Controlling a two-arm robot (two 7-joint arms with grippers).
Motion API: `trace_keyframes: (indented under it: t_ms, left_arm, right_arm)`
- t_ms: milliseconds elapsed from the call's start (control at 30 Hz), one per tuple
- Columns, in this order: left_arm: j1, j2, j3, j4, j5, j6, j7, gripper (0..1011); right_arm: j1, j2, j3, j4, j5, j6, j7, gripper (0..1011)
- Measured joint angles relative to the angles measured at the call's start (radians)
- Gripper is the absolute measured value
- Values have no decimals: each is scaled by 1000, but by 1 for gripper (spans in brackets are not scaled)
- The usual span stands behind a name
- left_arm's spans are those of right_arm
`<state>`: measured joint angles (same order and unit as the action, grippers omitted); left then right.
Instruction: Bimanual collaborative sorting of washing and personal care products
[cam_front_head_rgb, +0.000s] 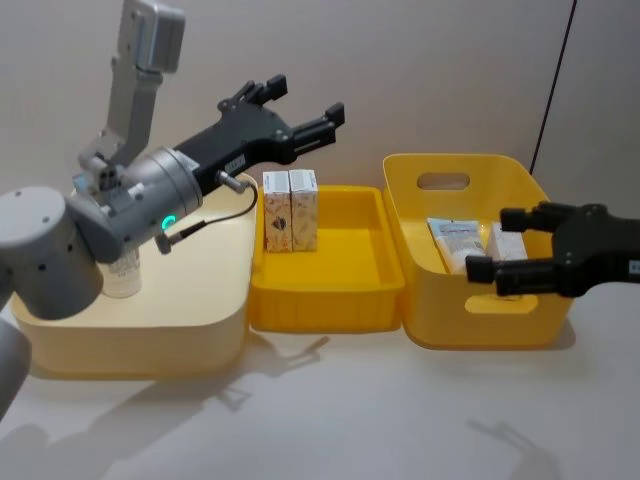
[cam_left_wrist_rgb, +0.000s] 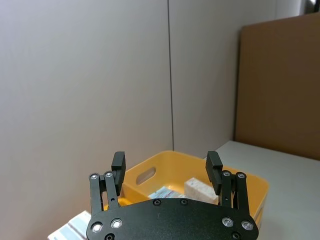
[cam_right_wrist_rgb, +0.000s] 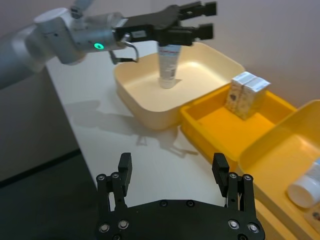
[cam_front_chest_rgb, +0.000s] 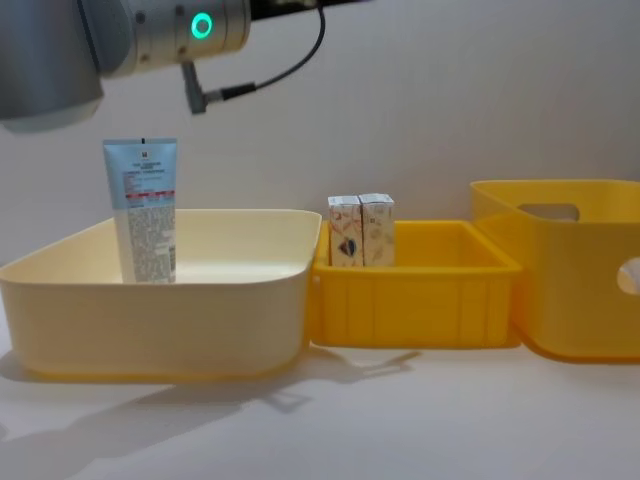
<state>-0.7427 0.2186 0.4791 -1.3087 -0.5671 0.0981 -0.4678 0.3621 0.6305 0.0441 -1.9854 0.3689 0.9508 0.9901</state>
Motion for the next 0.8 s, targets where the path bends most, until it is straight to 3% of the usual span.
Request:
trace_keyframes:
  t_ms: [300,367,800]
  left_arm:
    - [79,26,-4,-50,58,-14,72,999]
    - [126,41,-6,-79,92,-22,114,1000]
    - [253,81,-12,-158,183,-43,228,1000]
  right_arm:
    - [37,41,-65,-7,34,1,83,1001]
    - [62,60,-105,-9,52,1,132,1001]
    - [151,97,-232,-12,92,-4,260,1001]
